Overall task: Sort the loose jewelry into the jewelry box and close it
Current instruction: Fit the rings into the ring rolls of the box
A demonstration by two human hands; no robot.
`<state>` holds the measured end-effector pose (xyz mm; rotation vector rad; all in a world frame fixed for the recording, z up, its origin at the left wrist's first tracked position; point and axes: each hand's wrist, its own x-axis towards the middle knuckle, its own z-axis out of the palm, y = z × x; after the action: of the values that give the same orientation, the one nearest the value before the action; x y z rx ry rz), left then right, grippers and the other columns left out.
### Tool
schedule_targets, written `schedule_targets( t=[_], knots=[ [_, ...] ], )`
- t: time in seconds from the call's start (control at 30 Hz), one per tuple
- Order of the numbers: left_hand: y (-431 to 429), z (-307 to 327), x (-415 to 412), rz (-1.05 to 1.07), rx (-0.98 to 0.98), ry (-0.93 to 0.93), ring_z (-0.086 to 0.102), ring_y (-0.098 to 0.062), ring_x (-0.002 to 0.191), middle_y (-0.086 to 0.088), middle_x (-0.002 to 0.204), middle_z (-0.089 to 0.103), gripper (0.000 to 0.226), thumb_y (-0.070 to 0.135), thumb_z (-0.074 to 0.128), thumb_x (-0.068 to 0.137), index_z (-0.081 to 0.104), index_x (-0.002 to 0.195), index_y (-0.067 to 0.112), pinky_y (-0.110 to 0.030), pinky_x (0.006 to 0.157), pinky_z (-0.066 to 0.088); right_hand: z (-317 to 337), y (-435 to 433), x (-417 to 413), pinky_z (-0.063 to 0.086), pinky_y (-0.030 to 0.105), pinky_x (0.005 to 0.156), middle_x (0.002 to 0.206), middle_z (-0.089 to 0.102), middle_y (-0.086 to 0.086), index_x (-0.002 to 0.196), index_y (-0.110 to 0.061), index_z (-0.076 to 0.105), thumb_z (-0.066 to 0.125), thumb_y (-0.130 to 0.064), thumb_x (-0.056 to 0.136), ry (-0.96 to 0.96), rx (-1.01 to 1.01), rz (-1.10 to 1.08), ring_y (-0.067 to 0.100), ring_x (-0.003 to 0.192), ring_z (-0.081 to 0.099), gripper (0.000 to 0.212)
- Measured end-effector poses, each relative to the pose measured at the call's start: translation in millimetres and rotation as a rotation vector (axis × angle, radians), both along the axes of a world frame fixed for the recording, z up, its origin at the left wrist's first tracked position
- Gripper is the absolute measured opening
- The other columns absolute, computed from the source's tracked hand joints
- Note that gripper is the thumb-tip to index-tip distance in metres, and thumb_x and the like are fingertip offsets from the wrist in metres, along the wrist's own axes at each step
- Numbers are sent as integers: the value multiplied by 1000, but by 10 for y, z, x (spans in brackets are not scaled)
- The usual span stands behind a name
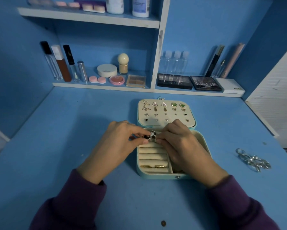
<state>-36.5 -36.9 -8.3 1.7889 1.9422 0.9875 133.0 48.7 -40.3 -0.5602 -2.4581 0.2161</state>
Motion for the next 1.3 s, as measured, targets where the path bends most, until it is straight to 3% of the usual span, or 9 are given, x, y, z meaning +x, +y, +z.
schedule_targets(
  t=[0.23,0.4,0.5,0.63,0.73,0.9,1.0,1.1,1.3],
  knots=[
    [-6,11,11,-26,-9,21,53,10,65,15,76,60,23,23,76,78,75,100,26,2,69,37,-20,18,36,45,38,61,79,53,4,82,-8,72,50,-25,90,44,45,-107,24,74,48,28],
    [30,-34,12,-23,37,95,59,-9,77,3,87,73,22,23,74,80,75,102,24,-18,75,44,-21,2,47,36,23,67,78,52,3,82,-9,72,51,-25,90,58,35,-109,19,75,45,28],
    [65,-81,0,-69,92,195,60,-17,75,2,82,74,18,21,75,79,77,97,19,-32,72,48,-14,-4,52,32,19,67,76,53,2,81,-8,72,51,-25,89,55,21,-109,19,74,45,29],
    [88,-146,-44,-158,132,297,61,-19,64,4,68,72,22,29,65,74,79,83,16,-26,60,42,-6,-16,50,30,15,67,76,54,2,81,-8,72,50,-25,89,49,24,-109,17,75,46,29],
    [109,-162,-63,-209,154,373,58,-17,63,6,64,68,33,37,53,79,78,76,15,-29,57,44,-4,-19,53,29,15,66,75,54,2,81,-8,73,51,-25,89,55,23,-108,15,75,43,29],
    [137,-140,-69,-229,139,362,49,-13,71,3,72,66,17,22,66,73,78,80,13,-37,52,52,-11,-16,51,32,16,64,76,53,1,82,-10,73,51,-27,89,39,13,-104,15,75,44,29],
    [155,-91,-44,-233,45,363,41,-10,80,1,84,66,14,20,67,84,78,91,13,-40,68,50,-15,-11,47,39,26,62,76,52,-1,83,-12,73,49,-30,88,14,-30,-92,15,76,44,31],
    [167,-92,-56,-245,-43,359,38,-8,87,2,97,65,20,22,64,90,74,106,17,-29,81,42,-12,-6,45,40,24,65,77,53,-2,85,-13,74,49,-33,87,23,-98,-88,11,77,42,32],
    [92,-61,-48,-153,-10,209,44,-3,83,13,99,67,24,26,65,88,71,112,25,-5,75,32,16,1,68,29,-2,76,76,51,-10,92,-14,76,61,-27,82,80,-252,-112,-2,78,40,22]
  ],
)
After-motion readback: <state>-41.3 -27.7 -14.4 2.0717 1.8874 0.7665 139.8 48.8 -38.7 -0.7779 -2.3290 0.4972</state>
